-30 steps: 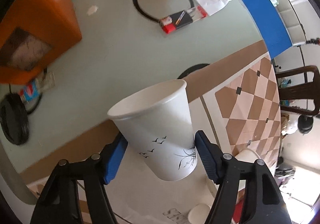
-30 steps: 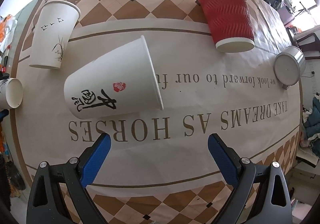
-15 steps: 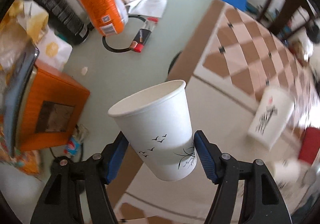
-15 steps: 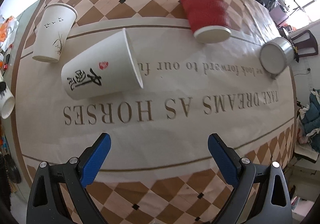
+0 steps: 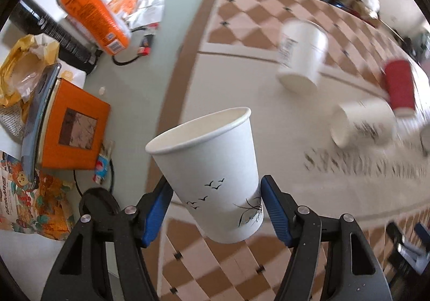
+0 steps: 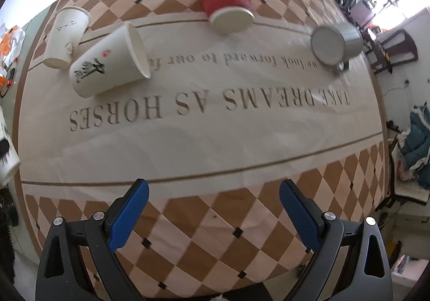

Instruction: Flip cup upright

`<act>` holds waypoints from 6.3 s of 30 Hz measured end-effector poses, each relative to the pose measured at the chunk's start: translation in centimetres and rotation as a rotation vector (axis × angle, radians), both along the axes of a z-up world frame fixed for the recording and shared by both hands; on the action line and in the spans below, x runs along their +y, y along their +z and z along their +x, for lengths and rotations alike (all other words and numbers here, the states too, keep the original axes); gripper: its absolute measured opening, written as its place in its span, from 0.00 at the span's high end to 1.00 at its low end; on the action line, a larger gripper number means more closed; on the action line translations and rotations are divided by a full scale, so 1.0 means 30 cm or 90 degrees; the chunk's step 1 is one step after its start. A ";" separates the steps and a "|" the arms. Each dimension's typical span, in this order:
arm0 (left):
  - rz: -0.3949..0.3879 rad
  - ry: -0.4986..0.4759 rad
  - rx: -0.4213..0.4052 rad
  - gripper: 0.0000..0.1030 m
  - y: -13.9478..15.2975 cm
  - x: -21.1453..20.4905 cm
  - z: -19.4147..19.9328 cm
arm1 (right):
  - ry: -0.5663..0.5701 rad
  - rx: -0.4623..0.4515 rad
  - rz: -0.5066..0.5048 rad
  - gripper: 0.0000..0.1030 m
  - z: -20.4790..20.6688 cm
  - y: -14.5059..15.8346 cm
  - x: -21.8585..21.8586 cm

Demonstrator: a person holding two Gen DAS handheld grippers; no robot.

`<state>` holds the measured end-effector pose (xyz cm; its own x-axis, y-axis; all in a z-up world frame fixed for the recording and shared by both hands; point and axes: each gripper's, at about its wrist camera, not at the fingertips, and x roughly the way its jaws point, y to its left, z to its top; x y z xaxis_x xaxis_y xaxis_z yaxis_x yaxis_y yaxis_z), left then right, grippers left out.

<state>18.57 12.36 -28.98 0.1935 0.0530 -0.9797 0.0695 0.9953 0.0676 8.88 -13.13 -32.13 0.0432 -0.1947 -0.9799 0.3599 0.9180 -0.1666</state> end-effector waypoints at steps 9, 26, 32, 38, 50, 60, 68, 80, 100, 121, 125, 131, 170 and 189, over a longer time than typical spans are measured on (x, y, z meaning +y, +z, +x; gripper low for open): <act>-0.010 -0.120 0.023 0.37 0.056 -0.283 -0.199 | -0.057 0.019 -0.002 0.04 -0.115 -0.012 -0.241; -0.029 -0.226 0.143 0.37 -0.142 -0.892 -0.323 | -0.136 0.059 0.016 0.04 -0.282 -0.112 -0.736; -0.013 -0.232 0.144 0.36 -0.182 -0.936 -0.328 | -0.135 0.060 0.019 0.04 -0.291 -0.127 -0.784; -0.013 -0.210 0.147 0.14 -0.214 -0.941 -0.299 | -0.127 0.066 0.032 0.04 -0.290 -0.143 -0.800; -0.063 -0.179 0.083 0.00 -0.082 -0.847 -0.300 | -0.125 0.051 0.058 0.04 -0.267 -0.131 -0.802; -0.034 -0.076 -0.020 0.00 0.107 -0.619 -0.300 | -0.045 -0.007 0.129 0.04 -0.178 0.034 -0.674; 0.033 0.022 0.033 0.00 0.011 -0.446 -0.288 | 0.051 0.007 0.209 0.04 -0.064 0.075 -0.459; 0.043 0.022 0.087 0.00 -0.174 -0.405 -0.278 | 0.101 0.094 0.247 0.21 0.016 -0.079 -0.316; 0.051 -0.001 0.104 0.00 -0.201 -0.433 -0.270 | 0.097 0.068 0.266 0.41 0.034 -0.149 -0.286; 0.092 0.003 0.084 0.00 -0.240 -0.599 -0.130 | 0.132 -0.345 0.082 0.41 0.079 -0.024 -0.429; 0.098 0.010 0.086 0.00 -0.256 -0.584 -0.129 | 0.150 -0.371 0.052 0.41 0.069 -0.064 -0.403; 0.111 0.009 0.089 0.00 -0.246 -0.612 -0.151 | 0.183 -0.398 0.023 0.41 -0.004 -0.075 -0.389; -0.045 -0.092 -0.203 0.00 0.579 -0.666 -0.521 | 0.051 -0.329 -0.061 0.00 -0.480 0.686 -0.431; -0.043 -0.073 -0.252 0.00 0.857 -0.663 -0.681 | 0.054 -0.366 -0.057 0.00 -0.669 1.040 -0.433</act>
<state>-1.87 -7.52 -3.27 0.5565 -0.0531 -0.8291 0.1621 0.9857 0.0457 -11.18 -26.12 -0.92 0.5815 -0.2482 -0.7748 0.3406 0.9391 -0.0451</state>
